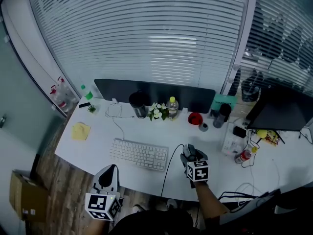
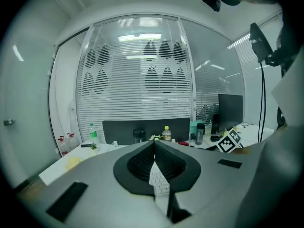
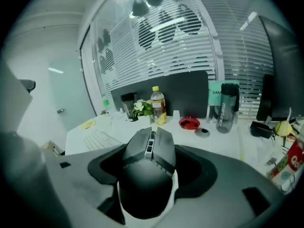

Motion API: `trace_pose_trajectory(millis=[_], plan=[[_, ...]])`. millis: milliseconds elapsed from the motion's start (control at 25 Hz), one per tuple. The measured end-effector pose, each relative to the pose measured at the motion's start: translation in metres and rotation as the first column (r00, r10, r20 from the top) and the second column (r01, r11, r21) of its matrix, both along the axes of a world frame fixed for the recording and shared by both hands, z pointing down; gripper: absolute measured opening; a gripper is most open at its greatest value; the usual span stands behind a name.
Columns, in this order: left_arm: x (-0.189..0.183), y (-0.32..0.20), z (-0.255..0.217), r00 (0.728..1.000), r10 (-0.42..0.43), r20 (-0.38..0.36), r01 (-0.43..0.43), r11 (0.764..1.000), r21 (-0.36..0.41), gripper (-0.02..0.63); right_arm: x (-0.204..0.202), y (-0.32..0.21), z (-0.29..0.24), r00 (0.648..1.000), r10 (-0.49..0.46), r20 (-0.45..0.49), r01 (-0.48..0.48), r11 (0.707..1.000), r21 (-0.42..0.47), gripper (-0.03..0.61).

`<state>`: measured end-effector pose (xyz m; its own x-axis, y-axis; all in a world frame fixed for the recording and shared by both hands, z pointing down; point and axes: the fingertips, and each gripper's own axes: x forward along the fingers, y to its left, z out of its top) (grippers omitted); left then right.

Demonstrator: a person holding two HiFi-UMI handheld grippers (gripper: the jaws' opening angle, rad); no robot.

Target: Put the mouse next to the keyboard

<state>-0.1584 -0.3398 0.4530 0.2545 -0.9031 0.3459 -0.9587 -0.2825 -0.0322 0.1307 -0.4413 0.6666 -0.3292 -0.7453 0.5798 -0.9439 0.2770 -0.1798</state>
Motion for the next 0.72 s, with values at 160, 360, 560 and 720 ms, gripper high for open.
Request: trace_pose_trajectory(millis=[160,360,560,720], plan=[[0.0,0.005,0.007,1.0,-0.018,0.006,0.018,1.0,-0.02,0.028,0.006,0.002,0.028,1.0,0.004,-0.011,-0.005,0.999,-0.046,0.304],[-0.007,0.01,0.008,0.997,-0.075,0.019,0.075,0.997,-0.009,0.028,0.012,0.005,0.056,0.999,0.018,-0.032,-0.021,0.995,-0.094,0.304],[-0.014,0.013,0.014,0.995,-0.098,0.019,0.099,0.995,-0.035,0.028,0.013,0.005,0.074,0.999,0.024,-0.042,-0.03,0.991,-0.13,0.304],[-0.015,0.015,0.016,0.994,-0.104,0.015,0.105,0.994,-0.044,0.028,0.011,0.008,0.088,0.998,0.03,-0.055,-0.038,0.987,-0.153,0.304]])
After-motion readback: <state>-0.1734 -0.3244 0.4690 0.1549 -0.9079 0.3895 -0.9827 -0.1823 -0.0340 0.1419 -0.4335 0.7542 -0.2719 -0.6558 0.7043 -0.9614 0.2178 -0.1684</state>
